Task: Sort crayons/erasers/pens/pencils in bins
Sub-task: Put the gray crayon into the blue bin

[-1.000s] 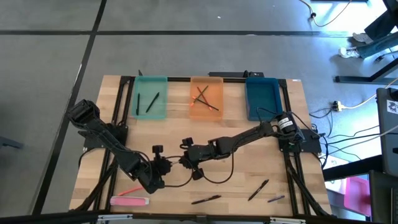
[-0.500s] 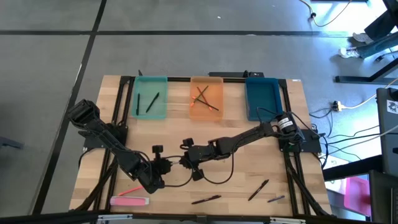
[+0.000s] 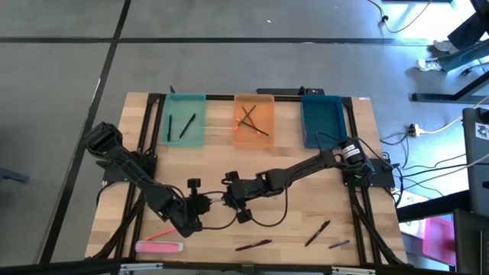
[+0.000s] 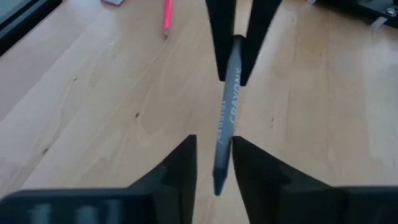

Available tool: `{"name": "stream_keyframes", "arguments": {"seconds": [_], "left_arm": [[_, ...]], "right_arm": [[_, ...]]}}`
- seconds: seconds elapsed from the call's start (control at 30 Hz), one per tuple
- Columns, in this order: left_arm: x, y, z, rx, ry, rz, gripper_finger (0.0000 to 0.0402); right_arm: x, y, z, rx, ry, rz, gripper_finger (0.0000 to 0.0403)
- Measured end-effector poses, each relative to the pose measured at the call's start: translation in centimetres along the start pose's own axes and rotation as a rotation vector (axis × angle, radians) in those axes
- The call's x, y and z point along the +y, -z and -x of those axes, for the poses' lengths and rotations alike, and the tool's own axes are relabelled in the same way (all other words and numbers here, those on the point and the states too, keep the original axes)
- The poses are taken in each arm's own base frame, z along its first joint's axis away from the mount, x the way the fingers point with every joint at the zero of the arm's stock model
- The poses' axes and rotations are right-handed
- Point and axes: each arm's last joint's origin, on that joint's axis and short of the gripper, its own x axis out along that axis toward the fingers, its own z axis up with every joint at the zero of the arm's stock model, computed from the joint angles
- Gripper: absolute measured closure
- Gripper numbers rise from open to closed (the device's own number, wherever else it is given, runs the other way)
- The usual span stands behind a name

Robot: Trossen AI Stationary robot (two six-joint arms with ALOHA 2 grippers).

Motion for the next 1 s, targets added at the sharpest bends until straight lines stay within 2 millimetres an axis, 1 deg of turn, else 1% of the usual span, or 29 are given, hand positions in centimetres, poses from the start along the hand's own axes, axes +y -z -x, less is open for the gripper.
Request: {"name": "stream_keyframes", "arguments": {"seconds": [0.13,0.27,0.43,0.57,0.63,0.73,0.83,1.0], "left_arm": [[0.0,0.0,0.0,0.002,-0.003,-0.002,0.0396],[0.3,0.3,0.0,0.028,-0.024,0.017,0.0396],[0.7,0.6,0.0,0.058,-0.054,0.027,0.0396],[1.2,0.3,-0.4,0.065,-0.071,0.049,0.0395],[1.9,-0.1,-0.5,0.084,-0.094,0.084,0.0395],[3.1,-1.3,-0.2,0.097,-0.132,0.128,0.0395],[4.6,-2.1,0.1,0.091,-0.184,0.152,0.0395],[7.5,-3.1,1.0,0.118,-0.263,0.22,0.0395]], "right_arm": [[0.0,0.0,0.0,0.003,0.0,0.004,0.027],[-0.1,-0.1,0.5,0.019,-0.001,0.012,0.0262],[-0.3,-0.6,2.4,0.074,0.016,0.016,0.0261],[-0.8,-1.1,4.3,0.127,0.106,0.028,0.0261],[-1.1,-1.2,5.2,0.168,0.17,0.06,0.0261],[-1.7,-1.4,6.6,0.203,0.25,0.089,0.0261],[-2.2,-1.9,8.3,0.216,0.264,0.082,0.0261],[-2.3,-2.3,11.1,0.248,0.262,0.046,0.0261]]}}
